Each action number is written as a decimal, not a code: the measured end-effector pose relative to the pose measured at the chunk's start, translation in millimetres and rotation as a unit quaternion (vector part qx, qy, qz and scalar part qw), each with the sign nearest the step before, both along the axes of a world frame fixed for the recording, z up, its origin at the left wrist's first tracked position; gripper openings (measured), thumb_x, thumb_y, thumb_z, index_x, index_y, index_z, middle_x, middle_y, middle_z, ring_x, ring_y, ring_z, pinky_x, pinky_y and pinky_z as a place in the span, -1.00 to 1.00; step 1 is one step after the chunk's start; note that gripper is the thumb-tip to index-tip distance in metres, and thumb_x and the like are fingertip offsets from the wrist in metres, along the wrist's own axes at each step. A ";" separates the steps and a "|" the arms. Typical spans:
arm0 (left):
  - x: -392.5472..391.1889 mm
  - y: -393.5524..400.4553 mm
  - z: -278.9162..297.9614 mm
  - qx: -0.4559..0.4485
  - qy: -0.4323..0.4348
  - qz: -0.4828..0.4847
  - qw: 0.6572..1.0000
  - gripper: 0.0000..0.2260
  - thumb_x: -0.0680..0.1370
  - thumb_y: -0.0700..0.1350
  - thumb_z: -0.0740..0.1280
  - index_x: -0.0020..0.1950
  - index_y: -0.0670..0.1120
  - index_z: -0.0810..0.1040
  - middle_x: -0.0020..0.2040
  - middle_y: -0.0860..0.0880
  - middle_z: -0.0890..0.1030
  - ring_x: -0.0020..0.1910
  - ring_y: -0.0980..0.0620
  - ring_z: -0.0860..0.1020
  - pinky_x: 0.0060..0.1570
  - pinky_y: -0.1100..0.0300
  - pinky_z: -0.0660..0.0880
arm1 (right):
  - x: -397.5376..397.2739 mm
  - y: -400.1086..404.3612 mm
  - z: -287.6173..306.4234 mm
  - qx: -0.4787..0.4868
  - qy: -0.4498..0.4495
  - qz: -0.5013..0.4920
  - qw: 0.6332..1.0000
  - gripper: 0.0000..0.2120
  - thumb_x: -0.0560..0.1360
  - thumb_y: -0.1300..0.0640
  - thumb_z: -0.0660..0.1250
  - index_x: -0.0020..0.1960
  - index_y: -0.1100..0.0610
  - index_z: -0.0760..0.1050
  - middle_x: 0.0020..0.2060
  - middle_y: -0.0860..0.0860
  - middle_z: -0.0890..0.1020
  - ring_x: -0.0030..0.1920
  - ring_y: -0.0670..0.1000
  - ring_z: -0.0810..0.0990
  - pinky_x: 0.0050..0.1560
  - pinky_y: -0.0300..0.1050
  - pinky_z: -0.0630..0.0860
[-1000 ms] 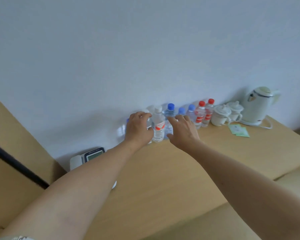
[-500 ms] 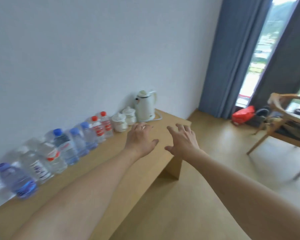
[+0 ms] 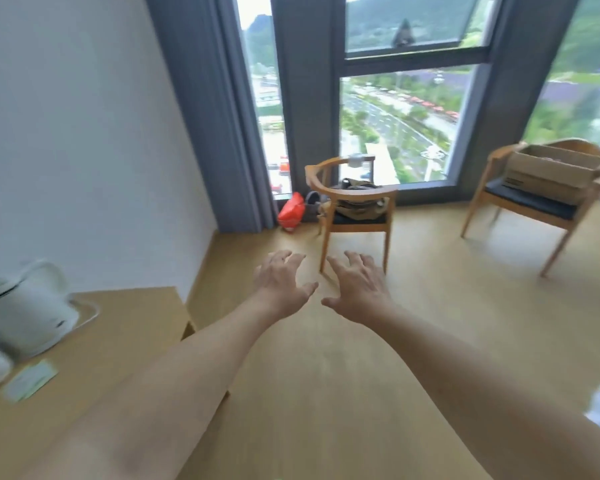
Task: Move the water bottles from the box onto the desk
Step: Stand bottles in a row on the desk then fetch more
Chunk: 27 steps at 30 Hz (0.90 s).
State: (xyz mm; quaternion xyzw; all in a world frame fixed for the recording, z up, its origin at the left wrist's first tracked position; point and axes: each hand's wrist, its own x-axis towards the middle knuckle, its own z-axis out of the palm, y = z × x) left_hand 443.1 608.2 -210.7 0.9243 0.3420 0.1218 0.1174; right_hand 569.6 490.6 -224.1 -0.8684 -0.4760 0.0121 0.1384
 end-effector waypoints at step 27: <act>677.7 -25.7 -40.8 -0.051 0.019 -0.355 0.933 -0.37 0.57 0.24 0.33 0.59 0.05 0.32 0.56 -0.07 0.36 0.54 -0.12 0.26 0.46 -0.09 0.29 | 555.6 -80.8 -26.7 -0.062 0.050 -0.373 0.924 -0.23 0.51 -0.24 0.38 0.60 -0.07 0.15 0.54 0.13 0.25 0.51 0.19 0.20 0.40 0.14 0.28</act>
